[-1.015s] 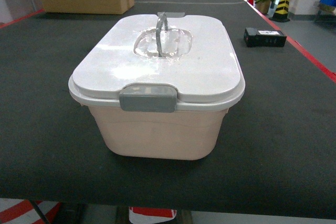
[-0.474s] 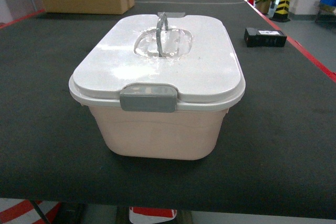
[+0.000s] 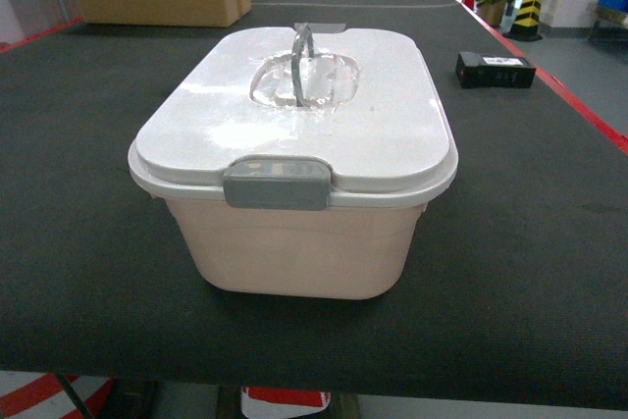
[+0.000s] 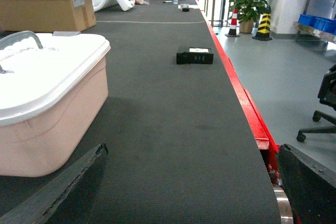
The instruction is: Pick capacitor and pack into box
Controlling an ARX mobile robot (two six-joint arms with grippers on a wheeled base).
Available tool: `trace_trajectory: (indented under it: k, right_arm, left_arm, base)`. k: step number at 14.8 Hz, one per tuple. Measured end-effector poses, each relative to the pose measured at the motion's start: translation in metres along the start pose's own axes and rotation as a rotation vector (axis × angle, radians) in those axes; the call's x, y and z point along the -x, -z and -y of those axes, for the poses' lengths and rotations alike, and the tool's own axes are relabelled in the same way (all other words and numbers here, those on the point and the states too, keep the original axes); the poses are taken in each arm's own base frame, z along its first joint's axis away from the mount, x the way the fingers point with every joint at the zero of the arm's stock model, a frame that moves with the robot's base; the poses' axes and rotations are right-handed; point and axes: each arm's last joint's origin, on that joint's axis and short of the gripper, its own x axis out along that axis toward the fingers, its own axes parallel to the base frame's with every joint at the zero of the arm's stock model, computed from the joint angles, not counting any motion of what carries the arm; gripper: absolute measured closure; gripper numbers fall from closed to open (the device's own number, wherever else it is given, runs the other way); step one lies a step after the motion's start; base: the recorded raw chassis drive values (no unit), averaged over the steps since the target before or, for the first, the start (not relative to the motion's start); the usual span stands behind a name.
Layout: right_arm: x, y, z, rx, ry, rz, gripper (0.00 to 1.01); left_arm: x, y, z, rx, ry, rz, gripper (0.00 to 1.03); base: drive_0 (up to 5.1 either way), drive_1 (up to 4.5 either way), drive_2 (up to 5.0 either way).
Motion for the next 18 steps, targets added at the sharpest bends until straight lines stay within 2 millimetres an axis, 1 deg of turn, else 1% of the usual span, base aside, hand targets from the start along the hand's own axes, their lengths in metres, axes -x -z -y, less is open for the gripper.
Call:
trace_trajectory:
  k: [18]
  right_arm:
    - [0.0, 0.0, 0.0, 0.0, 0.0, 0.0, 0.03]
  left_arm:
    - [0.0, 0.0, 0.0, 0.0, 0.0, 0.0, 0.05]
  base:
    - [0.0, 0.0, 0.0]
